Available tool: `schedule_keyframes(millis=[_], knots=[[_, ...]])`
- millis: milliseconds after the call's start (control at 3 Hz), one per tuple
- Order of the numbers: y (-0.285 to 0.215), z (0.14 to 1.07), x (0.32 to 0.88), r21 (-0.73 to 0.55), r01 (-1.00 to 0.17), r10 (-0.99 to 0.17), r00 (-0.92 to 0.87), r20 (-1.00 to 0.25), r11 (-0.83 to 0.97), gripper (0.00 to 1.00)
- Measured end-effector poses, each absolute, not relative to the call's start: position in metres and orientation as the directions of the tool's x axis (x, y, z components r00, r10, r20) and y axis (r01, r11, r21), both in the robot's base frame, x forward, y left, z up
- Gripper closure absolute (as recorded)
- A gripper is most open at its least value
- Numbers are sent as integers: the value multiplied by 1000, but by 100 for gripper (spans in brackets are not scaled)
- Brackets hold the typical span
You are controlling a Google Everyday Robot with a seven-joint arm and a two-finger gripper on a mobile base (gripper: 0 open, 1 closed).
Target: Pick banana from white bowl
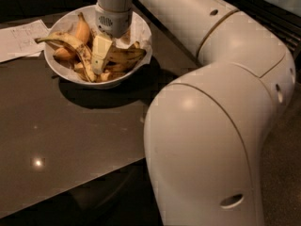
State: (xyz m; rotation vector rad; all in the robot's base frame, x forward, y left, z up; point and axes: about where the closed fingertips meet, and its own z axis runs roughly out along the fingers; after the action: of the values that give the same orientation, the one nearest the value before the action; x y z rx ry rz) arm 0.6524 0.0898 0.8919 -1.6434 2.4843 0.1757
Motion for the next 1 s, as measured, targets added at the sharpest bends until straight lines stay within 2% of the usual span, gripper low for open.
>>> schedule_keyframes(millis=[333,1000], knots=[[90,885,654,12,-919,-903,-390,-179,394,27],[89,884,654,-2,-920,-905,-384,-185,391,73]])
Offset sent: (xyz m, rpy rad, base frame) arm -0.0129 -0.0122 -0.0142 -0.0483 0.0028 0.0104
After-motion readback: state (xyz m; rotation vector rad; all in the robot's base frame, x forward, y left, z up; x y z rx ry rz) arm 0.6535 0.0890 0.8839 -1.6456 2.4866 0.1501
